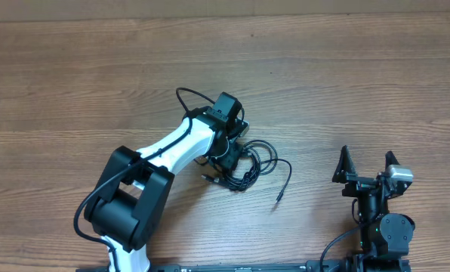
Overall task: Untangle cables
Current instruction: 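Close the left gripper on the cable loops and lift them, then bring the right gripper toward the cables held by the left gripper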
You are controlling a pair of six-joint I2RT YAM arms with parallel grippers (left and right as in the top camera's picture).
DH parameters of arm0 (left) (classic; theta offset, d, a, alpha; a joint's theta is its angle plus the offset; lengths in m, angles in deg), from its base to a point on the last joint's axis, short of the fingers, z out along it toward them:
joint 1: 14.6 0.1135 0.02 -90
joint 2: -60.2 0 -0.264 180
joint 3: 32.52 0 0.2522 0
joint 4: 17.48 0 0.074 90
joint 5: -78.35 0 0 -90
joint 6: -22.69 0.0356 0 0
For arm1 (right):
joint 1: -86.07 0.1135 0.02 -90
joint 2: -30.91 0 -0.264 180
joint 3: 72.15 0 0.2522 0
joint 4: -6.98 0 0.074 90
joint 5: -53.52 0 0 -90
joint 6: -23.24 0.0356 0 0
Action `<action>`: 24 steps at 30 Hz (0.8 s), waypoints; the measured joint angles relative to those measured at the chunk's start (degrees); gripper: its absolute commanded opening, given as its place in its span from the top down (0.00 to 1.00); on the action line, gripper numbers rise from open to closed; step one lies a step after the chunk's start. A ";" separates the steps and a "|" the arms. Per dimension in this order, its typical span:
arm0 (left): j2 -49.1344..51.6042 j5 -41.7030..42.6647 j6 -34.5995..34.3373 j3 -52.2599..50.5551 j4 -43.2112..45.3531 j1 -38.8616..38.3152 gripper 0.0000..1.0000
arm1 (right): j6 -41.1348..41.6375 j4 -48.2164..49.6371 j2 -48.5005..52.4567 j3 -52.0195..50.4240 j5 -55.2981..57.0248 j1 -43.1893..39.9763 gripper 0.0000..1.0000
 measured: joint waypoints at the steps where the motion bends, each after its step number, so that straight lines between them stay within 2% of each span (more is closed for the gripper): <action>1: -0.02 0.13 -0.04 -0.04 0.07 0.00 0.96 | 0.04 0.02 0.00 0.00 0.02 0.00 0.00; 5: -0.02 0.15 -0.63 0.28 -0.42 0.02 0.96 | 0.00 0.02 0.00 0.00 0.02 0.00 0.00; 9: 1.07 -0.09 -3.04 3.08 -5.09 0.07 0.96 | 0.02 0.04 0.00 0.00 0.02 0.00 0.00; 14: 2.56 -0.98 -4.09 10.32 -13.49 0.57 0.96 | 0.00 0.04 0.00 0.00 0.02 0.00 0.00; 24: 2.60 -1.60 -4.72 28.02 -24.09 0.90 0.96 | 0.02 0.00 0.00 0.00 0.02 0.00 0.00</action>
